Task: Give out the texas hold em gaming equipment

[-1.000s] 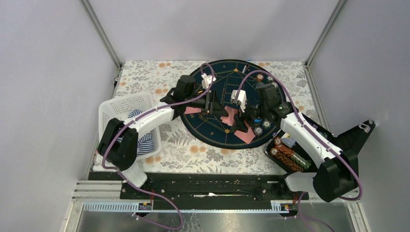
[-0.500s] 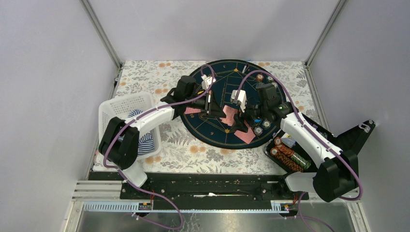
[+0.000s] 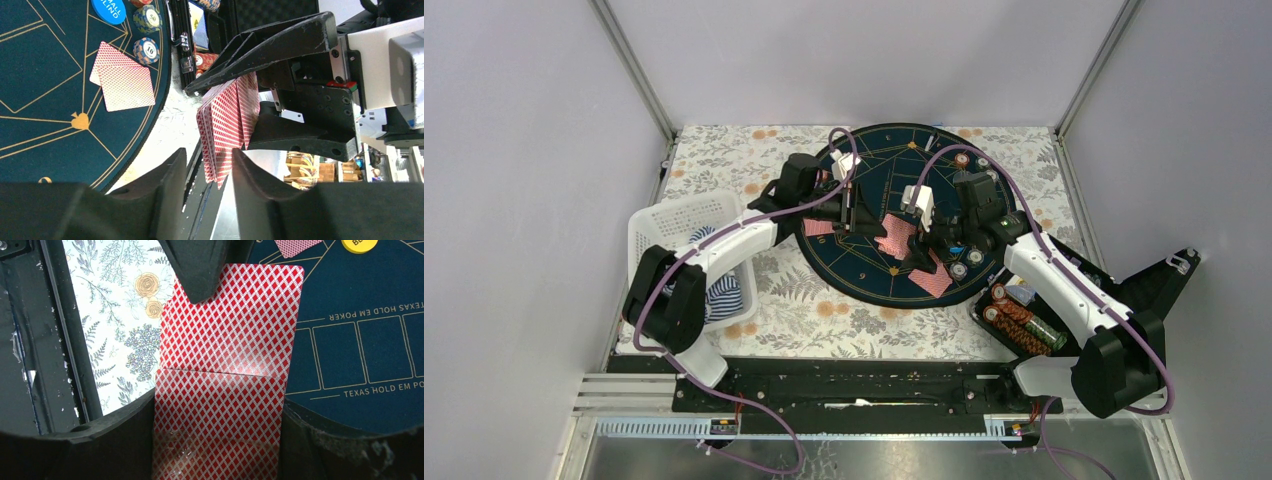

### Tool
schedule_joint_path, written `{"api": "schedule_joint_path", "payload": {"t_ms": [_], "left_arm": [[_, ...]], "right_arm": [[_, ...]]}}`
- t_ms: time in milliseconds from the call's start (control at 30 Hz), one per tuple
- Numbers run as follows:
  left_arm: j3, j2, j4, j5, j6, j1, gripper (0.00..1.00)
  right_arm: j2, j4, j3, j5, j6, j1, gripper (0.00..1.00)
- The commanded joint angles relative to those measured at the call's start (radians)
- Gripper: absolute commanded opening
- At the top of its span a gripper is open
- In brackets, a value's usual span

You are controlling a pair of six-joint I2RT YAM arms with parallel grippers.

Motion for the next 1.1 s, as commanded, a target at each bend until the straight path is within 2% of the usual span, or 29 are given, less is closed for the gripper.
{"api": "schedule_joint_path", "payload": {"t_ms": [0,167,267,433,533,567,667,767,800,900,967,1033,1067], "left_arm": [[0.013,-0.012,0.036,-0.007,0.009,-0.014,0.37],[-0.002,-0.017,0.049,-0.006,0.001,-0.013,0.2],[-0.012,-0.028,0.048,-0.011,0.0,-0.004,0.19],[-0.021,-0.048,0.048,-0.013,-0.005,0.013,0.25],[-0.027,-0.056,0.05,-0.012,-0.005,0.018,0.21],[-0.028,-0.057,0.051,-0.01,-0.003,0.019,0.18],[-0.033,-0.062,0.065,-0.001,-0.005,0.02,0.0],[-0.039,-0.064,0.088,0.014,-0.021,0.021,0.0],[-0.041,-0.065,0.092,0.017,-0.027,0.021,0.04],[-0.043,-0.072,0.094,0.016,-0.031,0.021,0.3],[-0.043,-0.077,0.085,0.01,-0.026,0.022,0.37],[-0.043,-0.083,0.078,0.006,-0.022,0.027,0.35],[-0.044,-0.087,0.078,0.005,-0.021,0.03,0.28]], "right_arm": [[-0.025,0.041,0.062,-0.038,0.012,0.009,0.0],[-0.025,0.041,0.063,-0.035,0.011,0.009,0.0],[-0.026,0.042,0.06,-0.032,0.011,0.009,0.0],[-0.026,0.044,0.058,-0.03,0.011,0.009,0.0],[-0.027,0.044,0.058,-0.03,0.012,0.008,0.0],[-0.027,0.044,0.058,-0.03,0.011,0.008,0.0],[-0.029,0.042,0.058,-0.03,0.011,0.008,0.0],[-0.027,0.044,0.057,-0.032,0.011,0.008,0.0],[-0.028,0.044,0.057,-0.03,0.011,0.008,0.0],[-0.029,0.044,0.055,-0.029,0.009,0.008,0.0],[-0.029,0.045,0.055,-0.028,0.01,0.008,0.0],[-0.029,0.046,0.055,-0.027,0.011,0.009,0.0],[-0.029,0.047,0.055,-0.027,0.011,0.008,0.0]]}}
